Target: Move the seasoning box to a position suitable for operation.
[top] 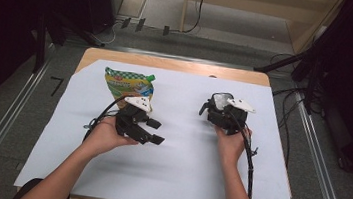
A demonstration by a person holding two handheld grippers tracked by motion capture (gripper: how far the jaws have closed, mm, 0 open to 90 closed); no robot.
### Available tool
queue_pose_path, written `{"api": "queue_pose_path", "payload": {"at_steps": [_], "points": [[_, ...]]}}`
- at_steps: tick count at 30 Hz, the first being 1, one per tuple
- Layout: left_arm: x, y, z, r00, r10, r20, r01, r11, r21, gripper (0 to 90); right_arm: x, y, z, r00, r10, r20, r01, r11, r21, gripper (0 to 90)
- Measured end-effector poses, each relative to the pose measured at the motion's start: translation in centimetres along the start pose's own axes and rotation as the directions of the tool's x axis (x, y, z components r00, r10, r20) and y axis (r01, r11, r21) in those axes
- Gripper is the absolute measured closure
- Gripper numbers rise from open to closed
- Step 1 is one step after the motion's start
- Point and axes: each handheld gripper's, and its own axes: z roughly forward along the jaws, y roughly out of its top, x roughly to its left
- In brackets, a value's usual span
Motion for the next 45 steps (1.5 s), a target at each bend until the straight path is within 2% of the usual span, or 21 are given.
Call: {"api": "queue_pose_path", "payload": {"at_steps": [1, 6, 7, 9, 20, 22, 23, 29, 36, 45], "points": [[0.0, 0.0, 0.0, 1.0, -0.001, -0.002, 0.001, 1.0, 0.0, 36.3, 0.2, 0.0, -0.6, 0.9997, 0.005, -0.025, -0.005, 1.0, 0.0, 15.9], [0.1, -0.1, 0.0, 1.0, -0.003, -0.004, 0.003, 1.0, 0.001, 36.3, 0.4, 0.0, -2.0, 0.9977, -0.008, -0.068, 0.008, 1.0, -0.004, 15.9], [0.1, -0.1, 0.0, 1.0, 0.0, -0.006, 0.0, 1.0, 0.008, 36.3, 0.5, -0.1, -2.4, 0.9956, -0.011, -0.093, 0.011, 1.0, -0.003, 15.9], [0.0, -0.1, 0.1, 0.9999, -0.002, -0.01, 0.002, 0.9999, 0.011, 36.3, 0.7, -0.3, -2.9, 0.9933, -0.011, -0.115, 0.011, 1.0, 0.0, 16.0], [0.2, -0.3, 0.1, 0.9999, -0.013, -0.01, 0.013, 0.9999, 0.006, 36.3, 2.2, -1.5, -6.1, 0.979, -0.078, -0.188, 0.079, 0.997, -0.003, 16.0], [0.2, -0.3, 0.1, 0.9998, -0.015, -0.011, 0.015, 0.9999, 0.002, 36.3, 2.3, -1.6, -6.3, 0.9777, -0.079, -0.194, 0.081, 0.997, -0.001, 15.9], [0.3, -0.3, 0.0, 0.9998, -0.014, -0.012, 0.014, 0.9999, 0.002, 36.3, 2.7, -1.9, -6.6, 0.9737, -0.076, -0.215, 0.077, 0.997, -0.006, 16.0], [0.4, -0.3, -0.1, 0.9998, -0.013, -0.014, 0.013, 0.9999, 0.004, 36.3, 4.0, -2.7, -7.2, 0.9641, -0.103, -0.245, 0.105, 0.994, -0.007, 15.9], [0.7, -0.4, -0.4, 0.9996, -0.021, -0.017, 0.021, 0.9998, -0.001, 36.6, 5.5, -3.3, -7.1, 0.9509, -0.109, -0.29, 0.113, 0.994, -0.001, 15.9], [0.8, -0.5, -0.3, 0.9995, -0.024, -0.02, 0.024, 0.9996, 0.013, 36.7, 7.9, -4.2, -6.6, 0.926, -0.141, -0.35, 0.159, 0.987, 0.021, 16.0]]}}
